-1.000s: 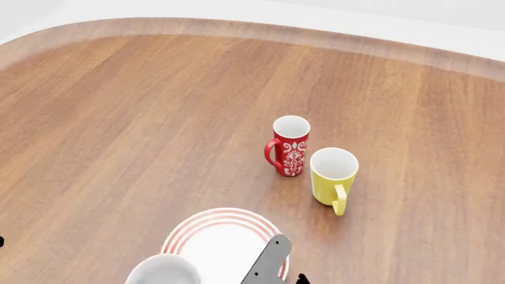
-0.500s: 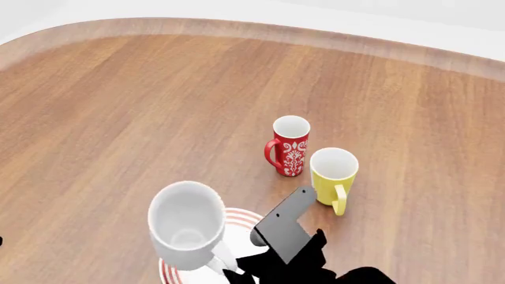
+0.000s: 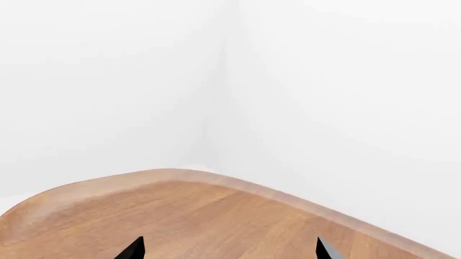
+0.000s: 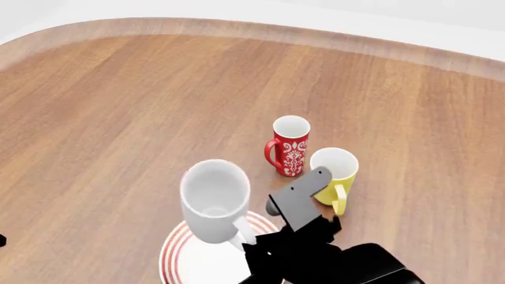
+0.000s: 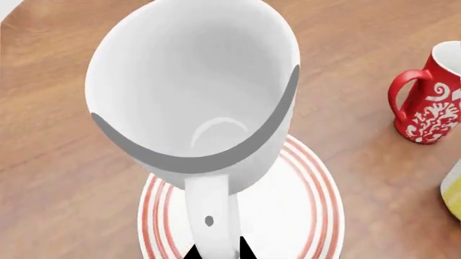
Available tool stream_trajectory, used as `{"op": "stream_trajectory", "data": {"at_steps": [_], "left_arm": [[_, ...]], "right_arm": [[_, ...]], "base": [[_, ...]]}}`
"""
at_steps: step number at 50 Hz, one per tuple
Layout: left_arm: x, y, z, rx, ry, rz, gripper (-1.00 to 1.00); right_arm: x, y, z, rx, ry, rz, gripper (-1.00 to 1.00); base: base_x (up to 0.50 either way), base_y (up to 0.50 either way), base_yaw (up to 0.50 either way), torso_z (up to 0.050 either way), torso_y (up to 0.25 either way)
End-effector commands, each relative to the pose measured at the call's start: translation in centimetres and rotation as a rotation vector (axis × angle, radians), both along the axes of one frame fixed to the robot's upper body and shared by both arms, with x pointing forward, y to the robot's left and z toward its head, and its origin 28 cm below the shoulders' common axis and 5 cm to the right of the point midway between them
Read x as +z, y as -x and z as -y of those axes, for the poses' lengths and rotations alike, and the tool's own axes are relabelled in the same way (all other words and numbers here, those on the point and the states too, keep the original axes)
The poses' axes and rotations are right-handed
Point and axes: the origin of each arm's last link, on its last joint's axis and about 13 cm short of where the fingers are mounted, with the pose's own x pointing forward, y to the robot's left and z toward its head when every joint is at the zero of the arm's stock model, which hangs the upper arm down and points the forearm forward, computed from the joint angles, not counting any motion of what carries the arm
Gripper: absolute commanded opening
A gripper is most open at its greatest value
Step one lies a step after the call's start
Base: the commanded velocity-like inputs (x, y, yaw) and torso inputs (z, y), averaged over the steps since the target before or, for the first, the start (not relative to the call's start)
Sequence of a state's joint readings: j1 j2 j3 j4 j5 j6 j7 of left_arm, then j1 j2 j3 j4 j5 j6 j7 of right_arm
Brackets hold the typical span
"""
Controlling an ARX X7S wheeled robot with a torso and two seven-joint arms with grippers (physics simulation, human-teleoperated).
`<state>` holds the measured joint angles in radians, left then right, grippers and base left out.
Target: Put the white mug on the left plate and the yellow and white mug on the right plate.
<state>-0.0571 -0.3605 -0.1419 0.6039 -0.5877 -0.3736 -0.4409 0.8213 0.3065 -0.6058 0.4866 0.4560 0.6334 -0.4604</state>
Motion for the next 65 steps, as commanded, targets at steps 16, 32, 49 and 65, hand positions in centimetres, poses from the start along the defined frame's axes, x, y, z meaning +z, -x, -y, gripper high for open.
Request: {"op": "stream_trajectory", "data": {"at_steps": [16,32,49,65], "left_arm": [[0.2,0.4,0.0,0.000,0.005,0.005,1.00],[0.4,0.5,0.0,-0.004,0.008,0.016,1.00],[0.5,0.9,0.1,-0.007,0.010,0.020,1.00],[0.7,1.0,0.1,-0.009,0.013,0.023,1.00]], "right_arm": [[-1.3,0.0,0.2,-0.049,0.044,-0.106,-1.00],[-1.7,-0.4,0.2,-0.056,0.052,-0.124,-1.00],[-3.4,-1.1,-0.3,-0.038,0.047,-0.159,-1.00],[-2.9,-1.2,-0.4,-0.030,0.061,-0.167,-1.00]], "base": [[0.00,0.00,0.00,0.000,0.001],[0.00,0.00,0.00,0.000,0.000],[0.00,0.00,0.00,0.000,0.001],[0.00,0.00,0.00,0.000,0.000]]}}
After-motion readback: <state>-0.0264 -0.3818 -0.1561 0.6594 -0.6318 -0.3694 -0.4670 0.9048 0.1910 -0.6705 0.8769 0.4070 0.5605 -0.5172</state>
